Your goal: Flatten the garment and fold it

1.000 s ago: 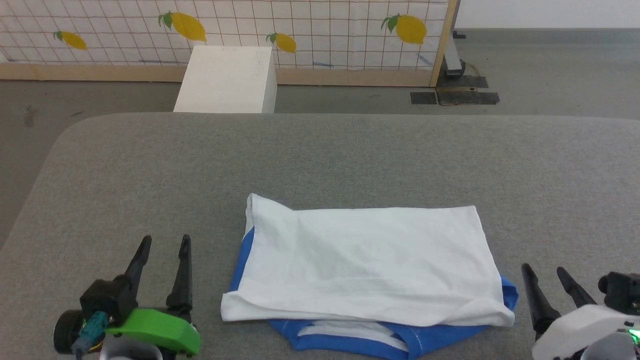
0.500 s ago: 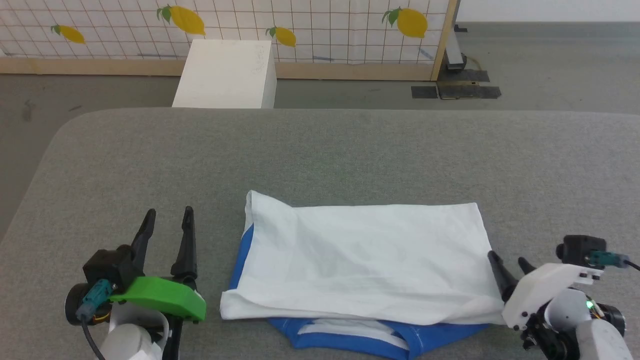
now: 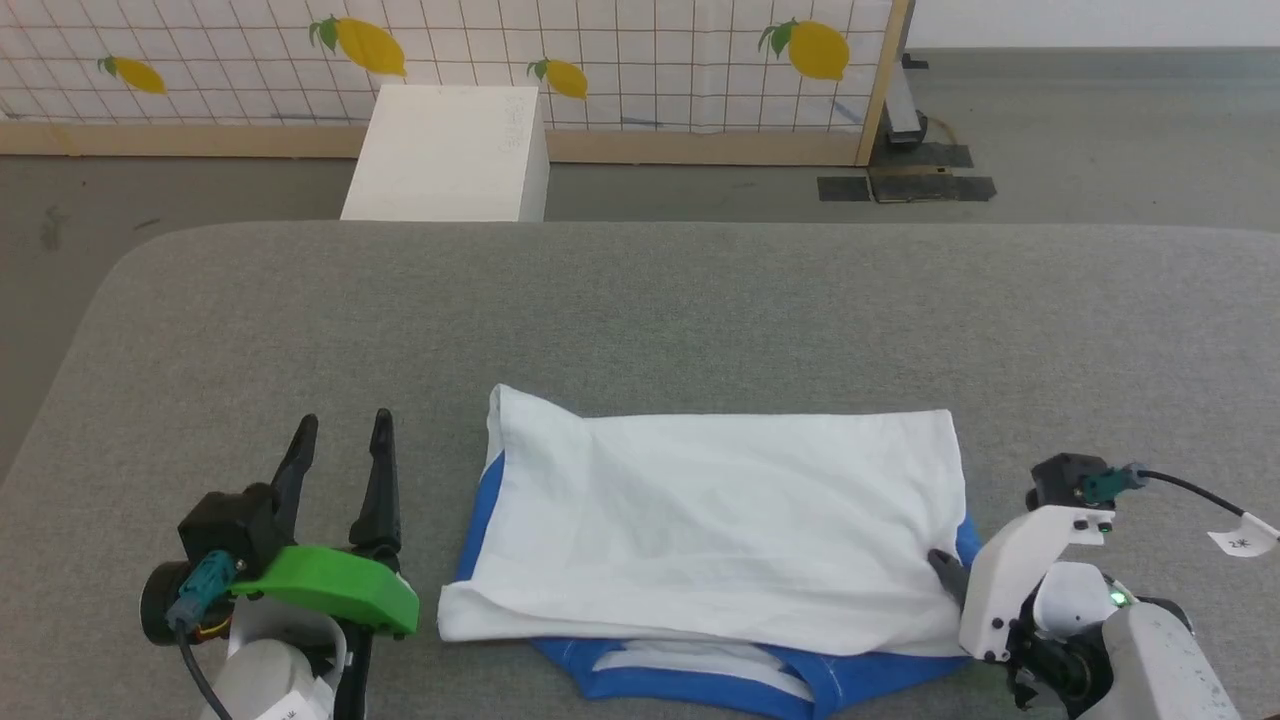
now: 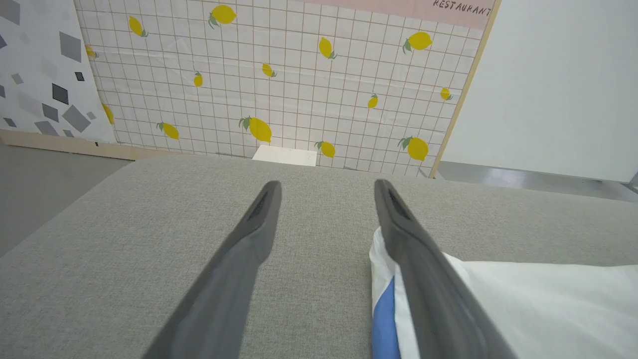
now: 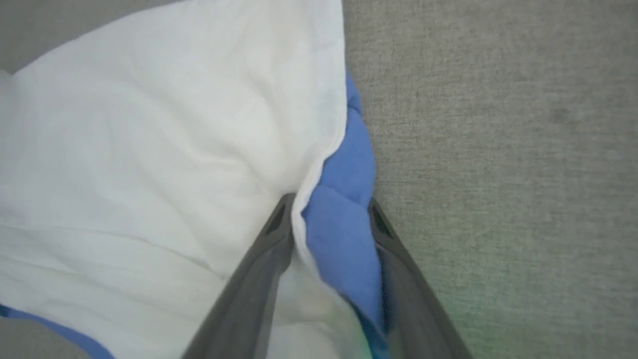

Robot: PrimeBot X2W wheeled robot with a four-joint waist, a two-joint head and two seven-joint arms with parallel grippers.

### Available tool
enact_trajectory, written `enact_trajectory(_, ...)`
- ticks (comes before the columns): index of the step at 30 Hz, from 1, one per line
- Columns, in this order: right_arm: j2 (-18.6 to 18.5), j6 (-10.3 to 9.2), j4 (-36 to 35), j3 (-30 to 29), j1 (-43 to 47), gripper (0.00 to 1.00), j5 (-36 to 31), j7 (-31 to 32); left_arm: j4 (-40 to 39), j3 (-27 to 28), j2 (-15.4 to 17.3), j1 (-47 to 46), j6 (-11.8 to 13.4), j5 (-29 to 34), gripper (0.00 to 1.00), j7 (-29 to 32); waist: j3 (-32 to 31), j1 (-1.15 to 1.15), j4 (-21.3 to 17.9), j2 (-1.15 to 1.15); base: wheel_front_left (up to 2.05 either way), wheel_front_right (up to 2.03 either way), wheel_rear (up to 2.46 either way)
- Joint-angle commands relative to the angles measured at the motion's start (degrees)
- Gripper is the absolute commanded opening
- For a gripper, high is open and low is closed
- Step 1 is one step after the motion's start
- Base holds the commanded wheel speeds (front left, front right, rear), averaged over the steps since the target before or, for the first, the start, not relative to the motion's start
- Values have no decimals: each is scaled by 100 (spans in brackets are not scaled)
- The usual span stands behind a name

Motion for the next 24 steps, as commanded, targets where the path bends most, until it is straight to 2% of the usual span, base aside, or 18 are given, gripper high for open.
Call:
enact_trajectory(1, 57, -8, 42, 54, 97, 0, -14, 45, 15, 52, -44, -61, -47, 102, 100, -26, -13, 0, -6, 0, 0, 0, 0)
enact_trajectory(7, 58, -8, -393, -300, 145, 0, -321, -440, -49, 209, -145, -37, -111, 256, 100, -26, -41, 0, -11, 0, 0, 0, 0)
enact_trajectory(12, 58, -8, -792, -1046, 265, 0, -872, -660, -75, 289, -217, -39, -180, 346, 100, -26, -35, 0, -10, 0, 0, 0, 0)
enact_trajectory(18, 58, -8, -1256, -1885, 533, 0, -1658, -566, -63, 296, -279, -34, -257, 413, 100, -26, 14, 0, -8, 0, 0, 0, 0)
enact_trajectory(22, 58, -8, -1654, -2036, 639, 0, -1897, -523, -61, 358, -296, -32, -280, 449, 100, -26, 39, 0, -37, 0, 0, 0, 0)
enact_trajectory(24, 58, -8, -2131, -1743, 692, 0, -1895, -374, -62, 410, -315, -35, -301, 473, 100, -26, 66, 0, -78, 0, 0, 0, 0)
